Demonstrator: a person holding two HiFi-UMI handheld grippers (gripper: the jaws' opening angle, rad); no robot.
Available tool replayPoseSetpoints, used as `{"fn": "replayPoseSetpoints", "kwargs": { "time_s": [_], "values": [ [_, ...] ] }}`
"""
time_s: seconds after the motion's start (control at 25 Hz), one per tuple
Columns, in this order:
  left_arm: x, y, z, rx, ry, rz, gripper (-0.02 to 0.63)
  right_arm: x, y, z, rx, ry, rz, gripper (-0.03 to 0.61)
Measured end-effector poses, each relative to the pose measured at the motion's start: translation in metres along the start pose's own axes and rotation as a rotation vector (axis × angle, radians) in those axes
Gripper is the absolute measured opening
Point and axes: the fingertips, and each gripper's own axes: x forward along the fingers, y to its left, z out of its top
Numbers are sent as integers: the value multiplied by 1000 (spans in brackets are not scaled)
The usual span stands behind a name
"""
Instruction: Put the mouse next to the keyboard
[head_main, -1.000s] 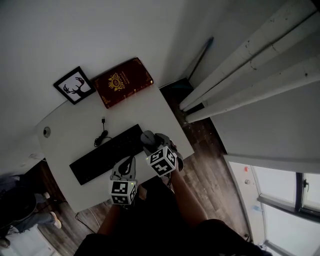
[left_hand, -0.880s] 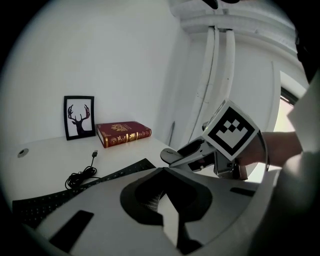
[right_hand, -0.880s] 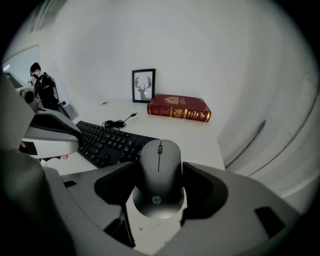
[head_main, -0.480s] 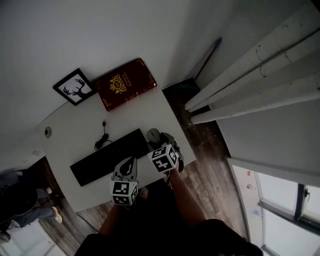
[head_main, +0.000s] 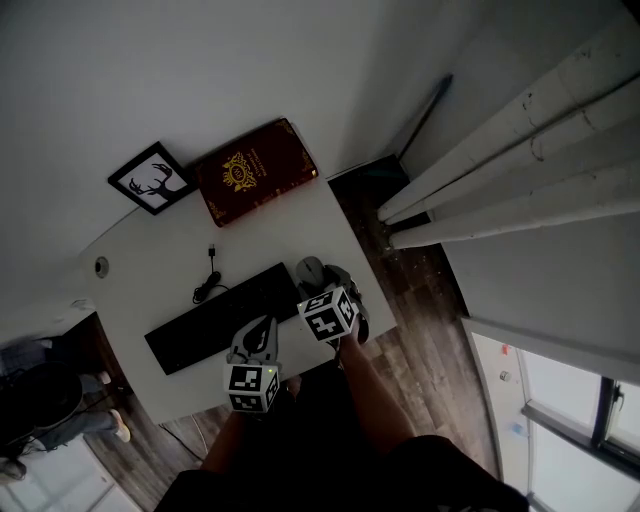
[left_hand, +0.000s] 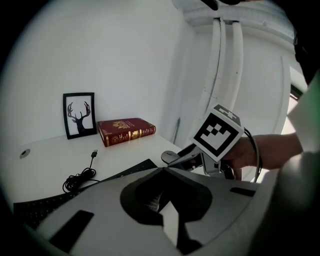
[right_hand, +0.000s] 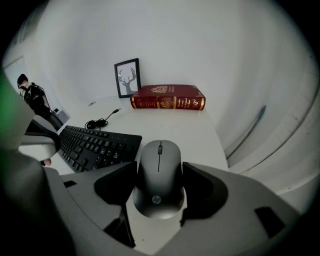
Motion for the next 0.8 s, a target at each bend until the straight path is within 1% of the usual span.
{"fn": "replayPoseSetpoints", "kwargs": {
  "time_s": [0.8],
  "values": [
    [4,0,-2,-10,19,23,0,13,-13,-2,38,17,-11,299]
  ]
}}
